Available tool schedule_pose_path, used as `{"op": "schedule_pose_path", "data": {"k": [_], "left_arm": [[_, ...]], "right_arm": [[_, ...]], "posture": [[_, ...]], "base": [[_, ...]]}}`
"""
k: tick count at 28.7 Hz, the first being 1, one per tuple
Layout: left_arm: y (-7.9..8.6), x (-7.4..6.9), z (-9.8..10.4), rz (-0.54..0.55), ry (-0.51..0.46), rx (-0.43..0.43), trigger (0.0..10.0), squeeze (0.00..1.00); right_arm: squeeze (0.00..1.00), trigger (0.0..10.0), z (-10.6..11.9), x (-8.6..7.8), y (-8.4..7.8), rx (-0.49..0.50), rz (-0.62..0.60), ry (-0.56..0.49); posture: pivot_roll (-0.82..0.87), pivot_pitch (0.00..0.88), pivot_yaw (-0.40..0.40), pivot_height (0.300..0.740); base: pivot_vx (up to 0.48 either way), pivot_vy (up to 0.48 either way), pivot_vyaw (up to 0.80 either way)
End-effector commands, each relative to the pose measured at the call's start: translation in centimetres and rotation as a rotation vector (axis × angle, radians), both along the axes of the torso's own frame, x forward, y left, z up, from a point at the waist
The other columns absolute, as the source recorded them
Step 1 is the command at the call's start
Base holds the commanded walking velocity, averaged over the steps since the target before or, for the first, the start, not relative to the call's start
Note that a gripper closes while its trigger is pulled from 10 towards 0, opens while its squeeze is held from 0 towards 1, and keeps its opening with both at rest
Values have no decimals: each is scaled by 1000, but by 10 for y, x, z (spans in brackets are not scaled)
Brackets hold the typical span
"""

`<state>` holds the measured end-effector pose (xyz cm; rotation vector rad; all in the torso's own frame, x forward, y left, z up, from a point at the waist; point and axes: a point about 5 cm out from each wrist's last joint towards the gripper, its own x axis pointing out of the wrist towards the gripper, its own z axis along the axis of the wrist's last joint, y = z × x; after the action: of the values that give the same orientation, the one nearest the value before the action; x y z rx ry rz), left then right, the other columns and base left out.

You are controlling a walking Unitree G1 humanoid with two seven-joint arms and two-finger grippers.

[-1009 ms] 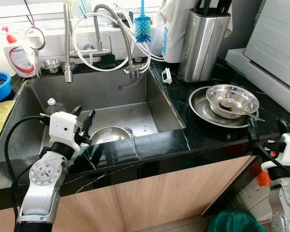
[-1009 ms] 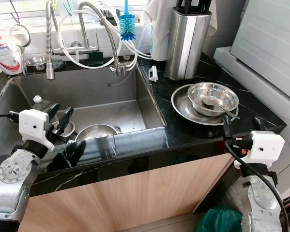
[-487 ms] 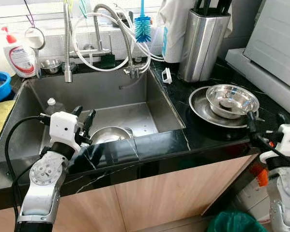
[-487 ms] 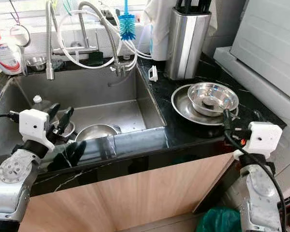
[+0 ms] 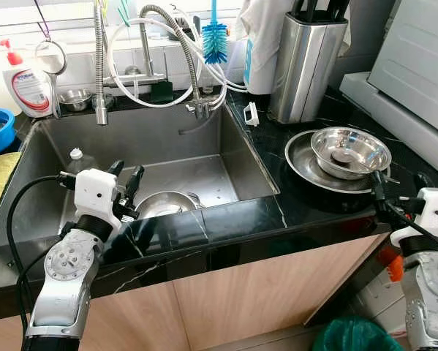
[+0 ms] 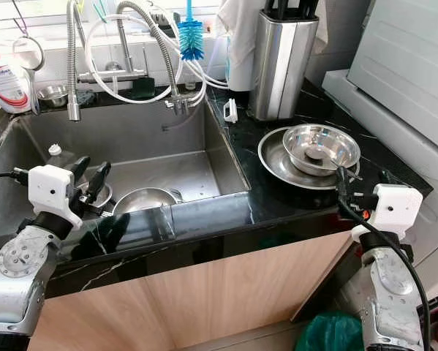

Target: Kitchen organization

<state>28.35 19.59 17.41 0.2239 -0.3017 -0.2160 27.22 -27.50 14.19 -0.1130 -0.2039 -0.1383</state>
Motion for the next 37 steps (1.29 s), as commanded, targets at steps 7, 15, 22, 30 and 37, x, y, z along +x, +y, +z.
{"op": "schedule_pose_path", "data": {"k": [7, 15, 22, 30, 37], "left_arm": [[-4, -2, 3, -3, -8, 13, 10000, 0], [-5, -2, 3, -4, -8, 13, 10000, 0], [-4, -1, 4, 1, -10, 14, 10000, 0], [-3, 0, 4, 2, -11, 17, 10000, 0], [-4, 1, 5, 2, -12, 18, 10000, 0]], "right_arm": [[0, 0, 4, 4, 5, -9, 29, -23], [0, 0, 6, 6, 8, -15, 45, -29], [0, 0, 9, 7, 6, -22, 42, -37], [0, 0, 14, 8, 6, -33, 32, -56], [0, 0, 35, 12, 10, -55, 38, -125]], "posture": [[58, 0, -3, 740], [61, 0, -5, 740], [60, 0, -5, 740], [54, 1, -2, 740], [54, 1, -1, 740]], "base": [[0, 0, 0], [0, 0, 0], [0, 0, 0], [0, 0, 0], [0, 0, 0]]}}
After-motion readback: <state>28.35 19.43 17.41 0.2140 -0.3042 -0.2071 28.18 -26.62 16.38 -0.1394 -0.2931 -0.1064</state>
